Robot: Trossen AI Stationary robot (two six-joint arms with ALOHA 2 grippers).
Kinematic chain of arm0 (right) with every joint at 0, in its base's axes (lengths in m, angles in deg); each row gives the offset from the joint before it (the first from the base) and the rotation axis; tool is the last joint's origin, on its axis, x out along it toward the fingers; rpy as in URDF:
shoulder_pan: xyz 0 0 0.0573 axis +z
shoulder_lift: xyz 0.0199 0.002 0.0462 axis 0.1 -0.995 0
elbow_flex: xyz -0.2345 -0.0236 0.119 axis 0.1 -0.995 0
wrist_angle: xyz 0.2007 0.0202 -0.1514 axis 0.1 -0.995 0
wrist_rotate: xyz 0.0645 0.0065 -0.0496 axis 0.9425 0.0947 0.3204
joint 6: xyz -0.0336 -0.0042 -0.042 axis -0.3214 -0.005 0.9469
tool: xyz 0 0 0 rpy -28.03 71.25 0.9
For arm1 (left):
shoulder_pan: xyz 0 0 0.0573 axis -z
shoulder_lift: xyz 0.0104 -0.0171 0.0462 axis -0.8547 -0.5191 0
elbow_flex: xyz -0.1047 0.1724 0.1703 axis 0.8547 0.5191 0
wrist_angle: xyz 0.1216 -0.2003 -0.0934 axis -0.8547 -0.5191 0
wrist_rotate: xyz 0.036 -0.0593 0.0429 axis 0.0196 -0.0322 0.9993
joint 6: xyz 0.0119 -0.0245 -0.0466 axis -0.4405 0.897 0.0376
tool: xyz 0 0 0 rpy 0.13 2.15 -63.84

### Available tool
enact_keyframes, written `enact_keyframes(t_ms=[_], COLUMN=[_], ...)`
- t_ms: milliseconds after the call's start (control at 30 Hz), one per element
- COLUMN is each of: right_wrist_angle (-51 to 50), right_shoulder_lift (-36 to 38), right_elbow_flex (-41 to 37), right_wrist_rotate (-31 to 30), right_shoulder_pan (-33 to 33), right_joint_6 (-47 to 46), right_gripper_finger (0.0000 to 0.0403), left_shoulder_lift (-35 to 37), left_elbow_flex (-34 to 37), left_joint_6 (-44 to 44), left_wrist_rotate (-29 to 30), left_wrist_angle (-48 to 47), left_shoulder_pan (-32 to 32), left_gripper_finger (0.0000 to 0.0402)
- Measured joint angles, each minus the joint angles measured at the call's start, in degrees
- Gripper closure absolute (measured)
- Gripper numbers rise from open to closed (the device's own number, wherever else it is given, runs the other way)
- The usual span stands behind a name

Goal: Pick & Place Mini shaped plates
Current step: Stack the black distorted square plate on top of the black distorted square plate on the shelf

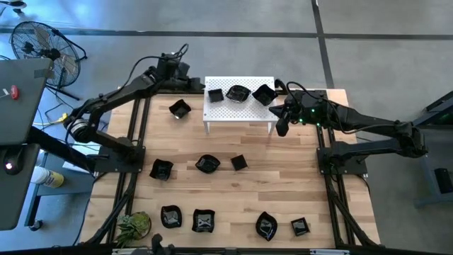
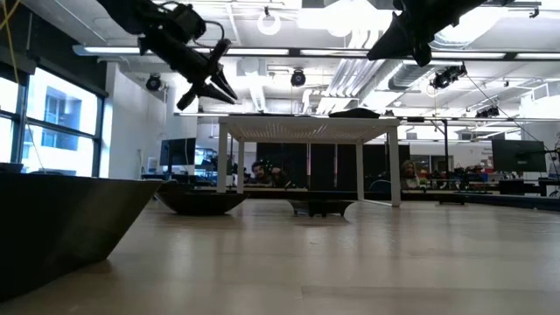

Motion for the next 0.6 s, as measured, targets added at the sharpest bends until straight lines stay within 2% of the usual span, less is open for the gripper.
enact_keyframes(t_ms=[167,300,500,600], right_wrist_angle=[0.01,0.01,0.00,0.00], right_shoulder_lift=[0.00,0.00,0.00,0.00], right_elbow_flex=[0.00,0.00,0.00,0.00], right_wrist_rotate=[0.97,0.96,0.96,0.96], right_shoulder_pan=[0.00,0.00,0.00,0.00], right_joint_6=[-0.61,-0.64,-0.63,-0.63], right_gripper_finger=[0.0399,0.0400,0.0398,0.0397], left_shoulder_lift=[3.40,3.69,3.73,3.70], left_elbow_flex=[-1.10,-0.87,3.63,6.70], left_joint_6=[-7.24,-13.35,-16.33,-17.09], left_wrist_rotate=[0.28,0.46,0.91,3.42], left_wrist_angle=[-10.61,-19.34,-20.29,-20.55], left_shoulder_pan=[-2.69,-6.52,-10.60,-12.10], left_gripper_finger=[0.0357,0.0391,0.0394,0.0397])
